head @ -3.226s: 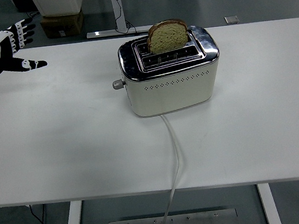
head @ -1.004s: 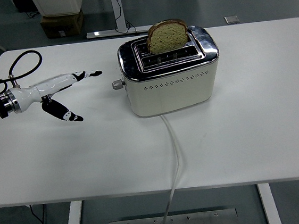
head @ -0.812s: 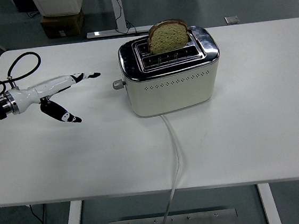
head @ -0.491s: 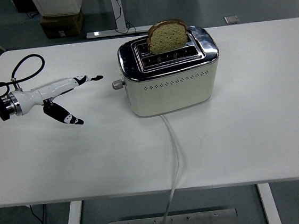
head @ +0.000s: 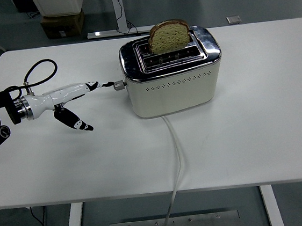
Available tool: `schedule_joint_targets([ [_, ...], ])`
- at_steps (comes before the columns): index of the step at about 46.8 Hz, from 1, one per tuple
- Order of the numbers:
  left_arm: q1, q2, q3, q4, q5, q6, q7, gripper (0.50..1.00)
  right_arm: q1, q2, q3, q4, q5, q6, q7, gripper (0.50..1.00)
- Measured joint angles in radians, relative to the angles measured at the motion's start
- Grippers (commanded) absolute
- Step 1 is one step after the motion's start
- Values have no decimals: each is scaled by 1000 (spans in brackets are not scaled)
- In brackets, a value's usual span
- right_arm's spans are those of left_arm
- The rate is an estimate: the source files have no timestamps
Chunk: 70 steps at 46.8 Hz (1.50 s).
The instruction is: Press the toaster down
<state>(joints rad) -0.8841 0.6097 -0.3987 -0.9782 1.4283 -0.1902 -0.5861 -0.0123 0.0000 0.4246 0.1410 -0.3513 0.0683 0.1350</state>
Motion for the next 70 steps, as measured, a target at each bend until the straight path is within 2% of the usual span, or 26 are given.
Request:
schedule_joint_targets([
  [70,-1,-48,22,62,-2,1,0,1000,0,0,0,0,0,1,0,1000],
])
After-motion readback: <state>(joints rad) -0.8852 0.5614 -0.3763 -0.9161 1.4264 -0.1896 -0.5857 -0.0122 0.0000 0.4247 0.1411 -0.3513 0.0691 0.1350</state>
